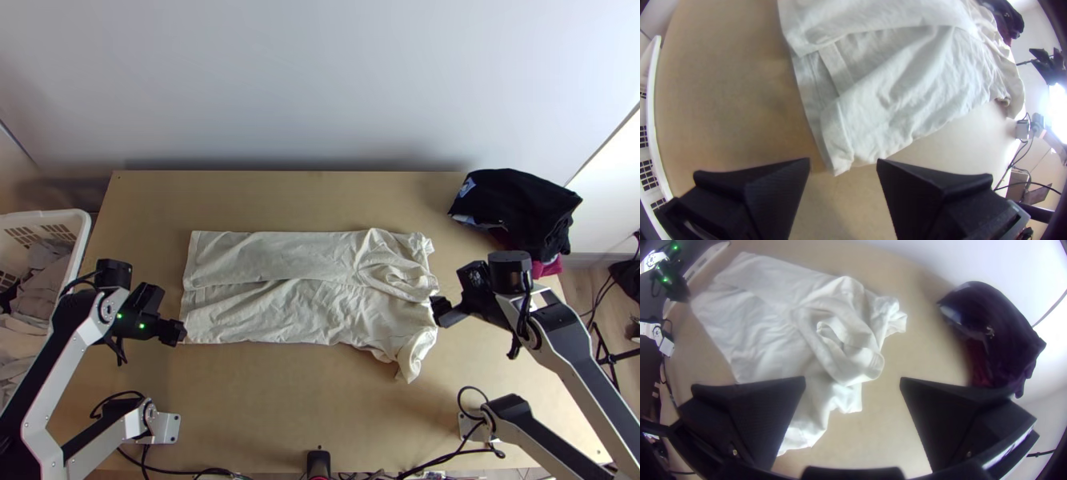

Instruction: Fold the t-shirt

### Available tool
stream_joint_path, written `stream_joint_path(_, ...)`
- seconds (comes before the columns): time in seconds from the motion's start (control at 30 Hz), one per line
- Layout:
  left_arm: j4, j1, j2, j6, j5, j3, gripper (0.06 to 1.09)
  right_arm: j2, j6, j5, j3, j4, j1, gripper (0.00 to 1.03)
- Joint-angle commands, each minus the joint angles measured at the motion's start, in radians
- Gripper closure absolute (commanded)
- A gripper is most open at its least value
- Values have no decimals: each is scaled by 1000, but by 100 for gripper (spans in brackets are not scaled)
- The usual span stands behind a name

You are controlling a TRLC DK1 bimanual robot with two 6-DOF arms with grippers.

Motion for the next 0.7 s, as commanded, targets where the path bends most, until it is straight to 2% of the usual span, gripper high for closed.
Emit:
stream_joint_path(0.0,89,-6,2,0,-35,-73,38,-39,1,-34,19,-118,34,4)
stream_joint_path(0.13,160,0,28,3,-43,-93,48,-42,-2,-38,35,-173,57,4)
stream_joint_path(0.3,172,0,80,0,-41,-96,49,-28,-5,-41,59,-193,73,4)
stream_joint_path(0.37,172,-5,88,-9,-35,-93,68,-20,-11,-41,61,-199,80,4)
stream_joint_path(0.47,173,-13,88,-21,-18,-95,86,10,-25,-41,53,-242,108,4)
stream_joint_path(0.53,175,-17,88,-29,-9,-95,102,33,-41,-43,42,-283,128,4)
stream_joint_path(0.57,178,-17,86,-35,-8,-93,105,38,-44,-43,38,-296,140,4)
stream_joint_path(0.67,178,-19,82,-37,-3,-84,105,75,-45,-46,39,-362,180,4)
